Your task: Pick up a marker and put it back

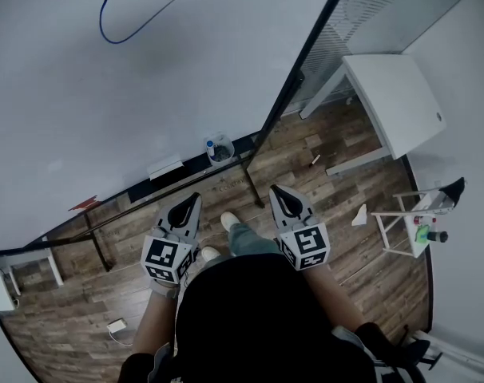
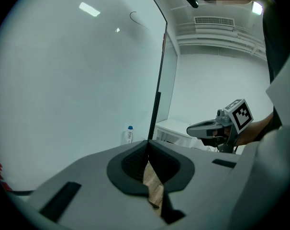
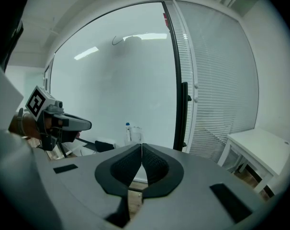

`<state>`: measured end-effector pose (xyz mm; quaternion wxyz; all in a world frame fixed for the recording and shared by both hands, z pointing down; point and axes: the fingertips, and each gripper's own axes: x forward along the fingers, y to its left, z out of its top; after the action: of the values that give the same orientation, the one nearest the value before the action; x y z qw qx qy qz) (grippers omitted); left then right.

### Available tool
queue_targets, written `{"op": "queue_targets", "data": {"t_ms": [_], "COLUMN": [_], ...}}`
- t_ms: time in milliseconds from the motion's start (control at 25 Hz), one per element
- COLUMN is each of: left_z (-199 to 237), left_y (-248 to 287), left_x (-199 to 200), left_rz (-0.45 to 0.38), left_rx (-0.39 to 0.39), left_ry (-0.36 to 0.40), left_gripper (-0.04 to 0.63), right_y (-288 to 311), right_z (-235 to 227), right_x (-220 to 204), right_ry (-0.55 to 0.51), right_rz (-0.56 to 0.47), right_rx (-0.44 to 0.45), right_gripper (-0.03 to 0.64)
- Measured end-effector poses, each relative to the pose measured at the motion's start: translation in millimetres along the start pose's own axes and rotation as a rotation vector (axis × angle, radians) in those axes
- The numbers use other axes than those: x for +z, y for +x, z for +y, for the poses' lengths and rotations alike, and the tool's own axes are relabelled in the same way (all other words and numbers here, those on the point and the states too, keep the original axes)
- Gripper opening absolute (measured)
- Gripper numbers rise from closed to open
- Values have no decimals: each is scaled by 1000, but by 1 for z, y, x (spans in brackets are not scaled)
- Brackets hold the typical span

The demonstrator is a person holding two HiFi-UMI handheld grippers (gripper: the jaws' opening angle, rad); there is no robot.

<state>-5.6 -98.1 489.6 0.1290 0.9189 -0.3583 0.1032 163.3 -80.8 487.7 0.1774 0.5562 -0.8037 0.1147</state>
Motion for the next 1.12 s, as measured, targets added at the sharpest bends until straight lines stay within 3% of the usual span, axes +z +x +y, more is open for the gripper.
{"op": "queue_targets", "data": {"t_ms": [1120], "left_z": [-8], "left_y": [7], "left_x": [14], "left_rz": [-13], "left_rx": [21], "left_ry": [9], "left_gripper": [20], "right_y": [-2], "right_z": [-4], "right_x": [14], "right_ry": [-22], "right_rz": [-31], "right_rx": [55], "right_gripper": [29]}}
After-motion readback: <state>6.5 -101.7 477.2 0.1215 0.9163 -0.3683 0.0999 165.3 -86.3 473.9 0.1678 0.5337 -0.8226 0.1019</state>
